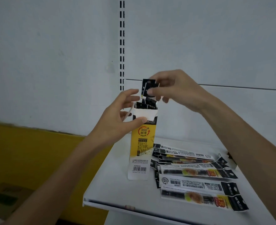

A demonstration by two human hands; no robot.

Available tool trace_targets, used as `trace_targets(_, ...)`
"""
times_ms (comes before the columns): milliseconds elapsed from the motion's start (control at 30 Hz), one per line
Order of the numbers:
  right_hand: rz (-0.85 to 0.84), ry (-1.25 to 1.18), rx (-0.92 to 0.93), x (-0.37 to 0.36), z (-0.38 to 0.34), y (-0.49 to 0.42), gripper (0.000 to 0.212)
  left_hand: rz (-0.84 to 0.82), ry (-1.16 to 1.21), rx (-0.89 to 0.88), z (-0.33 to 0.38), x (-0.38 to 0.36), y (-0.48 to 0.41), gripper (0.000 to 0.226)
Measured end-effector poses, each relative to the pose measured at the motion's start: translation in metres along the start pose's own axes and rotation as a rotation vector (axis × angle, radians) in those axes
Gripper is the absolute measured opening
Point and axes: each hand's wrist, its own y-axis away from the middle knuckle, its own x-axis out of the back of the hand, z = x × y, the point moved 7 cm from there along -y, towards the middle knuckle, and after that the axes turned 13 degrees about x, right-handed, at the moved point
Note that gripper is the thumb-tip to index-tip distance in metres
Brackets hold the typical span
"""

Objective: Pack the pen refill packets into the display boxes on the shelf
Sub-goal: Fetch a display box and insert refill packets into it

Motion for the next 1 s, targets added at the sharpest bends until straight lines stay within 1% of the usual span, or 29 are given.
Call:
trace_targets(33,0.031,0.016,0.008,0.002,-0.001,-0.002,0.008,0.001,0.004,0.002,0.0,-0.001,0.0,0.067)
trace_targets(100,0.04,0.107,0.011,-0.002,-0.001,-0.002,0.005,0.01,0.01,0.004,-0.001,-0.002,-0.001,0.066)
trace_targets(167,-0.008,0.215,-0.008,-0.009,0.001,0.0,0.006,0.02,0.014,0.007,-0.004,-0.001,-0.002,0.063)
trace_targets(233,-0.099,0.279,-0.039,-0.017,0.002,0.003,0.011,0.027,0.012,0.003,-0.006,0.001,-0.002,0.06)
trace_targets(300,-0.169,0.289,-0.081,-0.022,0.001,0.008,0.022,0.029,0.011,0.009,-0.008,0.001,-0.002,0.06)
trace_targets(367,-0.189,0.258,-0.127,-0.024,0.0,0.009,0.036,0.039,0.012,0.007,-0.008,0.001,-0.003,0.06)
trace_targets(433,-0.179,0.206,-0.178,-0.024,-0.002,0.009,0.031,0.052,0.015,0.006,-0.007,0.0,-0.003,0.056)
trace_targets(467,-0.186,0.196,-0.194,-0.024,-0.002,0.01,0.033,0.056,0.018,0.009,-0.008,0.0,-0.004,0.055)
trace_targets(533,-0.179,0.225,-0.16,-0.021,-0.004,0.013,0.04,0.06,0.013,0.016,-0.009,0.0,-0.004,0.053)
trace_targets(567,-0.119,0.221,-0.102,-0.016,-0.007,0.014,0.034,0.065,0.009,0.016,-0.009,0.0,-0.004,0.051)
trace_targets(633,0.055,0.158,0.003,-0.003,-0.012,0.016,0.019,0.084,0.004,0.012,-0.009,0.001,-0.002,0.048)
trace_targets(667,0.098,0.14,0.032,0.001,-0.013,0.018,0.017,0.097,0.001,0.015,-0.009,0.001,-0.001,0.047)
trace_targets(833,-0.001,0.231,0.038,-0.009,-0.012,0.025,0.02,0.13,0.042,0.037,-0.014,-0.001,0.004,0.047)
trace_targets(900,-0.017,0.265,0.069,-0.011,-0.016,0.025,0.029,0.136,0.05,0.052,-0.016,-0.005,0.008,0.049)
trace_targets(1000,-0.061,0.33,0.09,-0.017,-0.018,0.026,0.056,0.124,0.054,0.096,-0.021,-0.01,0.012,0.06)
